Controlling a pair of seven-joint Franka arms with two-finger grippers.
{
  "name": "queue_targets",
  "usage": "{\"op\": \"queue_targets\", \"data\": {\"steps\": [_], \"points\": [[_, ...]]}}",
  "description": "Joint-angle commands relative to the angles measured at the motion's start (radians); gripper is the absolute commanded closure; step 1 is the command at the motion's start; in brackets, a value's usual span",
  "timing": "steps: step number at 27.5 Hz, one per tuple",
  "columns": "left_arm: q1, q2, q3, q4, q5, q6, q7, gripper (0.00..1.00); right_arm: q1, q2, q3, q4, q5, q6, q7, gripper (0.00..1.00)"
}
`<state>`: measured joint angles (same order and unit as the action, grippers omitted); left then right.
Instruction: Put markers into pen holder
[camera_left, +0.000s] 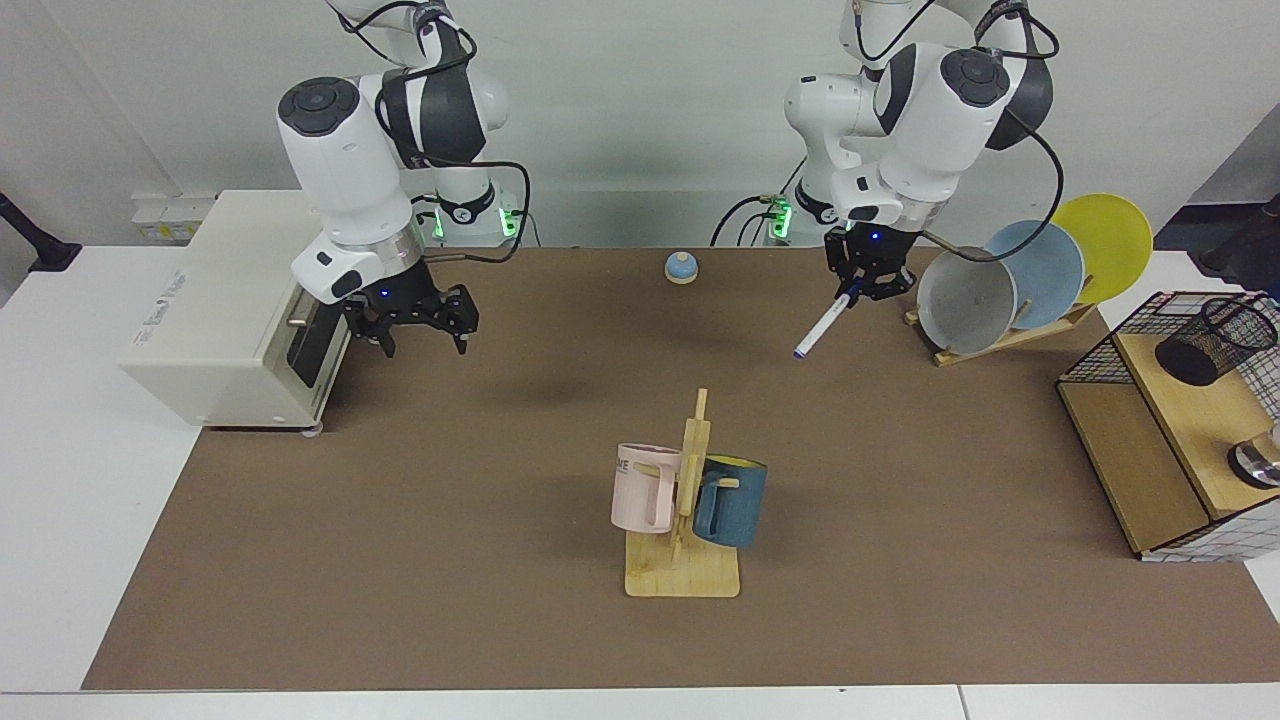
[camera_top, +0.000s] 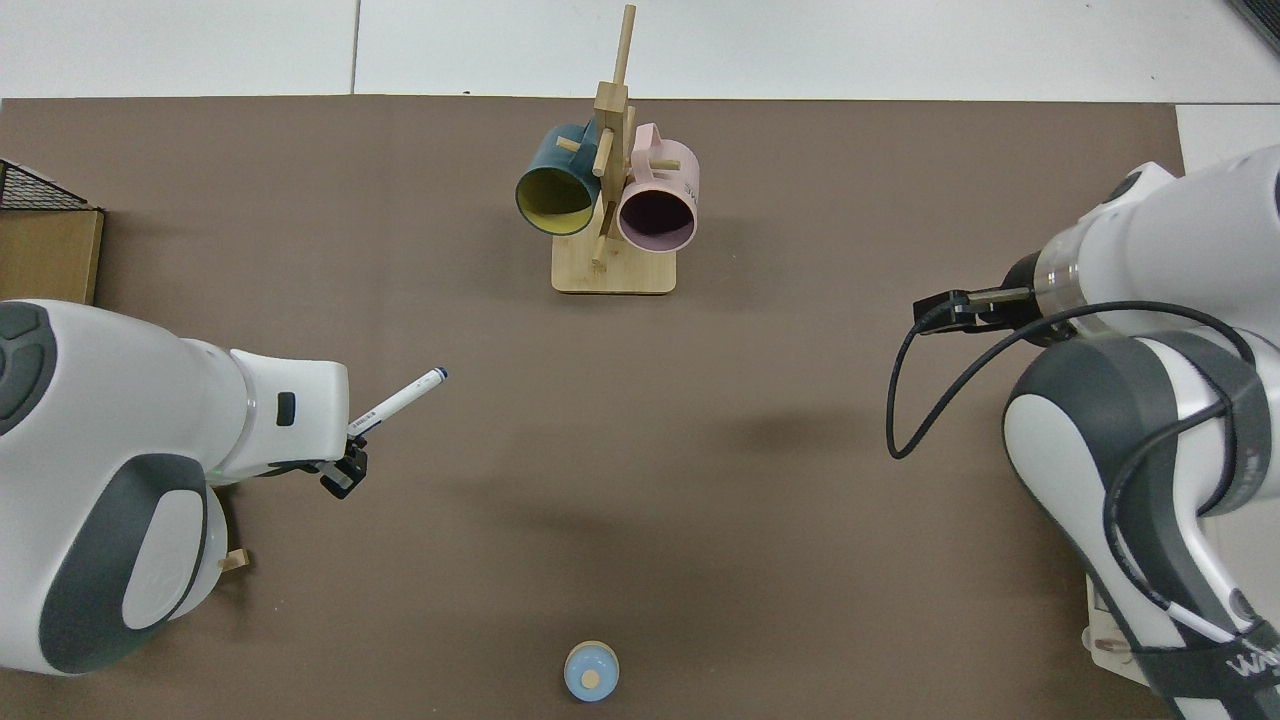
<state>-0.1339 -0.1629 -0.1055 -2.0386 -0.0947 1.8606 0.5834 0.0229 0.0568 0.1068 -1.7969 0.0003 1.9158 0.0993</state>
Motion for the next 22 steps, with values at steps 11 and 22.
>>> {"op": "queue_targets", "data": {"steps": [11,22], "points": [[0.031,-0.018,-0.011,-0.008,0.090,-0.009,-0.413,1.00,-0.081,-0.052,0.011,0.048,-0.019,-0.202,-0.136,0.00],[0.166,-0.017,-0.011,-0.020,0.089,0.021,-0.471,1.00,-0.106,-0.058,0.010,0.070,-0.011,-0.225,-0.190,0.00]]}}
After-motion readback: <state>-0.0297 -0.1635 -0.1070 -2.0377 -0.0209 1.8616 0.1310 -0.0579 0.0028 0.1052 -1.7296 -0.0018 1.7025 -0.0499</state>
